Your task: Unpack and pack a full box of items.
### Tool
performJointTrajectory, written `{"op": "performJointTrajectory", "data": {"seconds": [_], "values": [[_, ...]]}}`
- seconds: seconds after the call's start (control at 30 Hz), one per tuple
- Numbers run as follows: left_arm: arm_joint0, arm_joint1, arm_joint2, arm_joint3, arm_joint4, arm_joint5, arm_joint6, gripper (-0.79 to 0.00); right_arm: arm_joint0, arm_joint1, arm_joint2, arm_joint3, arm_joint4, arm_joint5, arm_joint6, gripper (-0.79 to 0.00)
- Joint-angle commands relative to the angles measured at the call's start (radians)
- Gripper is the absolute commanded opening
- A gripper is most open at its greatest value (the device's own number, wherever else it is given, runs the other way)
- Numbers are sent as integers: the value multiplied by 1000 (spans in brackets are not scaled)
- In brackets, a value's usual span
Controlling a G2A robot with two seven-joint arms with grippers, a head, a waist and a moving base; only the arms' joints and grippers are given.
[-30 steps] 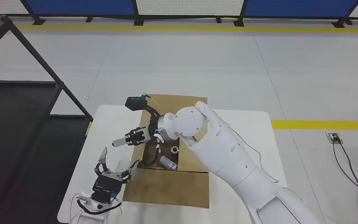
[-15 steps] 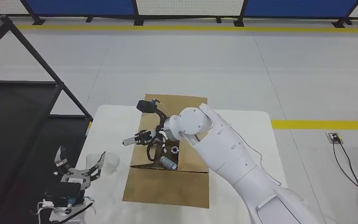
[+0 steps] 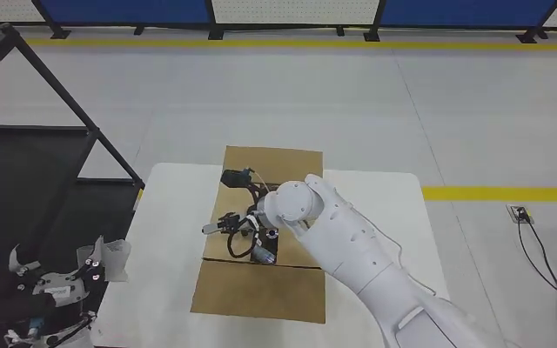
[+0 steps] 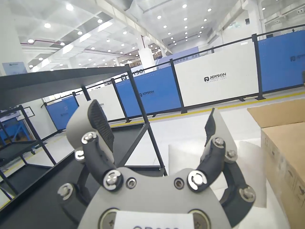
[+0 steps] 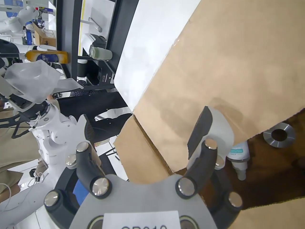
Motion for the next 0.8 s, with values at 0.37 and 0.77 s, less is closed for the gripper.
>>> {"op": "performJointTrajectory", "data": {"seconds": [0.37, 0.77], "values": [[63, 30, -32, 102, 280, -199, 126, 0, 26, -34, -14, 110, 31, -31, -5, 0], [77, 49, 38, 164, 496, -243, 185, 0, 53, -62, -15, 201, 56, -63, 1, 0]]}}
